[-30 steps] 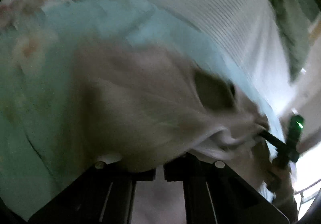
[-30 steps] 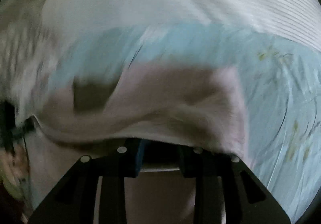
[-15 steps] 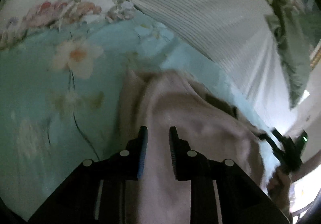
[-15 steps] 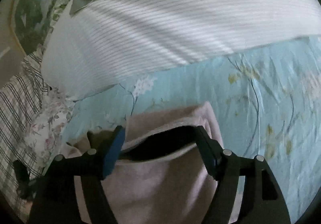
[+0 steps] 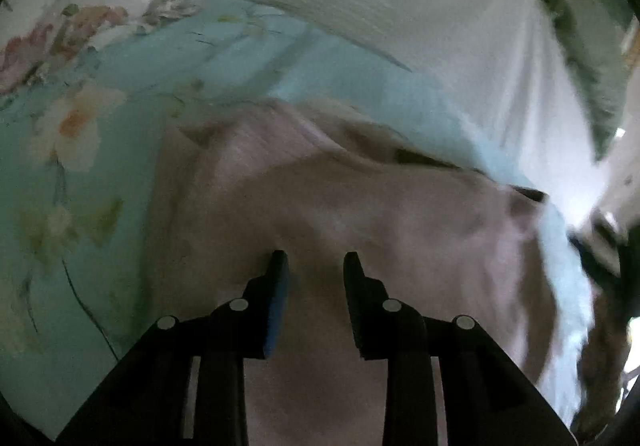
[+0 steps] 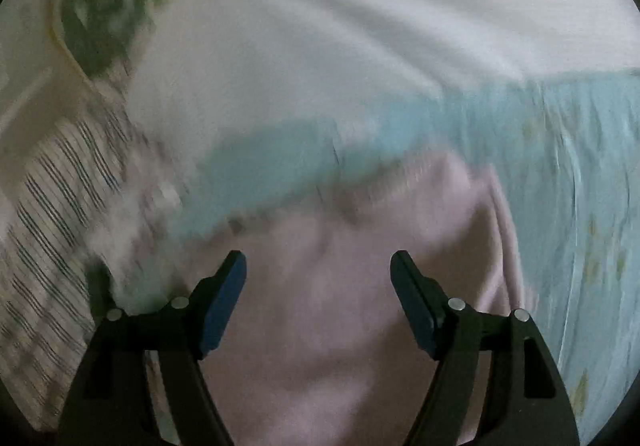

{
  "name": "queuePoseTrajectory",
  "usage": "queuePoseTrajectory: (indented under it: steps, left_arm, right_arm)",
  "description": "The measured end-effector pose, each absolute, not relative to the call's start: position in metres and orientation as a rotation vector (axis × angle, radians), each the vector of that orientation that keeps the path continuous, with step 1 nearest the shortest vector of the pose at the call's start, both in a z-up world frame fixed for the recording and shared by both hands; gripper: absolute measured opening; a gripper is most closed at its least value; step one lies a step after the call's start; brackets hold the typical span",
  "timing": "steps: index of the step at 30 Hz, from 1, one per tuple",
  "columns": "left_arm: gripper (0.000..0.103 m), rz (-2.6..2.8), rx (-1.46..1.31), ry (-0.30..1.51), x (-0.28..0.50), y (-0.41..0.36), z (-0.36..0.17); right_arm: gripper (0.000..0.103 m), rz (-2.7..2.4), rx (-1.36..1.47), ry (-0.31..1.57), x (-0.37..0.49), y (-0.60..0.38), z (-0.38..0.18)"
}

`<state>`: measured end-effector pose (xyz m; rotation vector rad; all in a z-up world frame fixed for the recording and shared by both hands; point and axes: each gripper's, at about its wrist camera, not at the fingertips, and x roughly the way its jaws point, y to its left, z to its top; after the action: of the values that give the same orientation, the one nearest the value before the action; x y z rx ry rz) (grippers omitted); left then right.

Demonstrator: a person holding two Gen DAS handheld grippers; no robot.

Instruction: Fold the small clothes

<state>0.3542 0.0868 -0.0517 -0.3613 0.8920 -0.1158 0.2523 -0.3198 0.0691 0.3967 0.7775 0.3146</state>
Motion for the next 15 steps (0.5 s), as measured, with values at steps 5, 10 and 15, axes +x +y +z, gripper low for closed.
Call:
queuePoseTrajectory:
  steps: [5, 10, 15]
  left_arm:
    - [0.028, -0.018, -0.5, 0.849, 0.34, 0.134, -0.048]
    - [0.04, -0.083, -0.539, 0.796, 0.26, 0.125, -0.032]
    - [0.057, -0.221, -0.635, 0.755, 0.171, 0.09, -0.027]
  right_arm:
    - [0.075, 0.255, 0.448, 0.855, 0.212, -0.328, 0.023]
    - [0.075, 0.284, 0.54, 0.792, 0.155, -0.328, 0.018]
    - [0.079, 0.317, 0.604, 0.748, 0.119, -0.323, 0.023]
